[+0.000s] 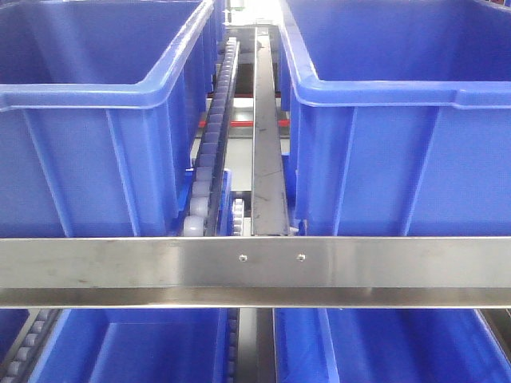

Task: Pick and sort blue part to right shelf
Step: 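Lower both blocks into the bins and open both grippers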

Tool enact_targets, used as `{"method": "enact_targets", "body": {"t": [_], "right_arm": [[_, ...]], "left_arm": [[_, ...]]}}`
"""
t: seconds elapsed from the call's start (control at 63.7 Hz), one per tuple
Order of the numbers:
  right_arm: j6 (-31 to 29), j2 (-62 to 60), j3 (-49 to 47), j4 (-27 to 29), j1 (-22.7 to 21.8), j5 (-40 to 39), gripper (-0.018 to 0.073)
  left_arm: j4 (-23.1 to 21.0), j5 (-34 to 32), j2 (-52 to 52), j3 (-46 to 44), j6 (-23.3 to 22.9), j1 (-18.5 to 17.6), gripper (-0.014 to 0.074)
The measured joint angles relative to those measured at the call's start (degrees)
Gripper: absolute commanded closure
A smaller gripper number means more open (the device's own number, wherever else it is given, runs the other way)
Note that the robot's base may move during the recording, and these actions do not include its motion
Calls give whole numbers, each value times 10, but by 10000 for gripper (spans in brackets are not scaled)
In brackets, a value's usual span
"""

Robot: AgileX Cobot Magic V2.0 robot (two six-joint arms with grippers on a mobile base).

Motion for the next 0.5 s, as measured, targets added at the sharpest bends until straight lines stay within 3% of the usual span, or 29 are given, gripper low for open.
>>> {"method": "enact_targets", "body": {"t": [0.204,0.503], "right_arm": [[0,126,-60,0,0,-10,157],[0,293,-133,0,0,-46,157]], "left_arm": [[-4,-58,126,-48,2,-34,264],[-6,-121,355,-157,2,-36,264]]}}
